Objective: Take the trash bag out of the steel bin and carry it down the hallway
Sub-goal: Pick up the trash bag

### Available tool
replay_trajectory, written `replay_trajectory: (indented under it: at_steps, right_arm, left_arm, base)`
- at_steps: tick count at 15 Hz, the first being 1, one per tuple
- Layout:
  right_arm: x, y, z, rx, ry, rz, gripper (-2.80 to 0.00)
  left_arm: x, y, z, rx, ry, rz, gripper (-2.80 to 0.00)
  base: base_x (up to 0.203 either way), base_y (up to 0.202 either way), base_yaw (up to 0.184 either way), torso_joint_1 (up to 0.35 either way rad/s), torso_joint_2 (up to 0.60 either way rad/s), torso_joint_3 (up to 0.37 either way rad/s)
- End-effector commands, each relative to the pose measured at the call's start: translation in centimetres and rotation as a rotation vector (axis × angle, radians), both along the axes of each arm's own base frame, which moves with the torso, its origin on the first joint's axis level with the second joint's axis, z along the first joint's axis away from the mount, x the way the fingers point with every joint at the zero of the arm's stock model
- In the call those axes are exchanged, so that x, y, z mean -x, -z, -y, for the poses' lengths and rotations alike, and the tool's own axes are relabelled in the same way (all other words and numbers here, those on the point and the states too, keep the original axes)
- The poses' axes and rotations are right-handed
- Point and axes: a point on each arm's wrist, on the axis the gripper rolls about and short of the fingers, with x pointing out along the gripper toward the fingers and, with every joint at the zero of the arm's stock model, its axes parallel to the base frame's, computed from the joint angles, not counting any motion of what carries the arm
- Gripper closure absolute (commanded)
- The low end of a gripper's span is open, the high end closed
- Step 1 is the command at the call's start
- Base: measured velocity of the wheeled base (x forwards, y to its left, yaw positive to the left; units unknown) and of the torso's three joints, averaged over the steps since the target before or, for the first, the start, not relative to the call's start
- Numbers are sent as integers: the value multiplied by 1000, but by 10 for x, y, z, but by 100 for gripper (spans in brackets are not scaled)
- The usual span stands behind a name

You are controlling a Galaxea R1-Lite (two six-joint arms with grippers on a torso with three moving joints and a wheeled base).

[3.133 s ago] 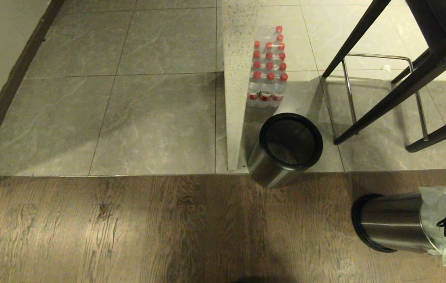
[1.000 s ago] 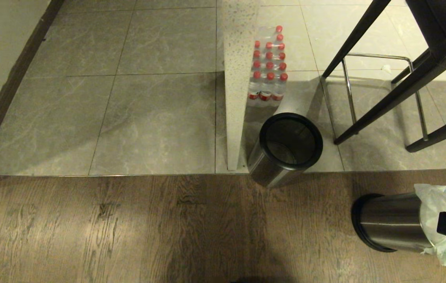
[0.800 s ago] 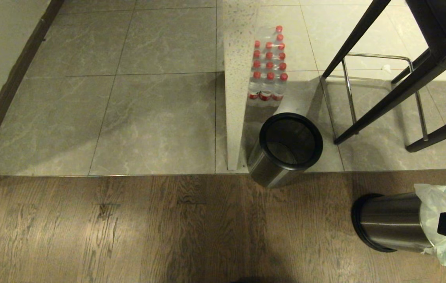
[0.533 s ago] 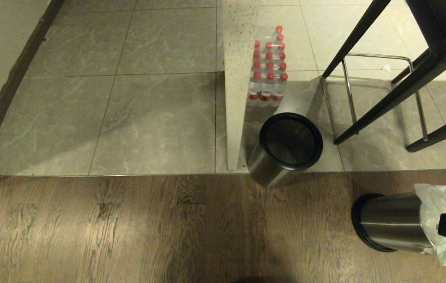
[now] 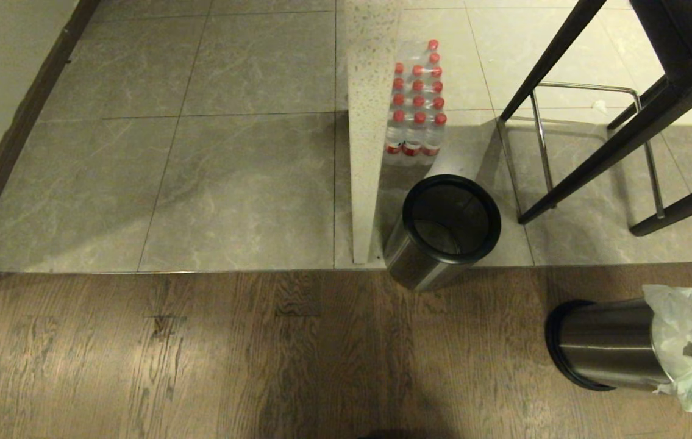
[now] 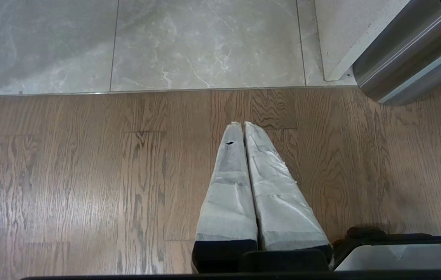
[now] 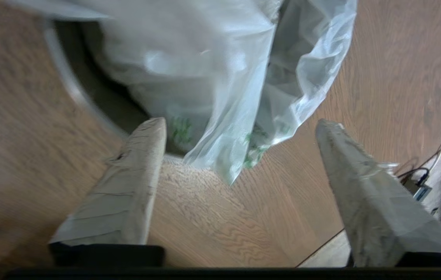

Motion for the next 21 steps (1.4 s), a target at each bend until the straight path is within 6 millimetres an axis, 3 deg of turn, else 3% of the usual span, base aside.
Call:
replay_trajectory:
  at_steps: [1,4,10,17,18,19,21]
  right_arm:
    - [-4,9,6,-19,7,-4,-280]
    - [-11,17,10,-96,-21,41,-280]
    - [-22,32,34,-79,11,62,-280]
    - [-30,49,43,-88,28,64,-280]
    - [-31,51,44,-88,30,65,-93]
    - [-32,52,44,-87,29,65,0]
    - [-32,50,45,-80,27,69,0]
  left_arm:
    - [0,0,0,0,0,-1,0]
    - [0,0,0,0,0,-1,0]
    - [0,0,0,0,0,-1,0]
    - [0,0,0,0,-1,-1,0]
    - [0,0,0,0,-2,-1,0]
    - [0,0,0,0,-1,-1,0]
    - [0,0,0,0,0,-1,0]
  base:
    - [0,0,0,0,0,0]
    - [0,0,0,0,0,0]
    - [0,0,0,0,0,0]
    - [0,0,0,0,0,0]
    - [0,0,0,0,0,0]
    - [0,0,0,0,0,0]
    - [0,0,0,0,0,0]
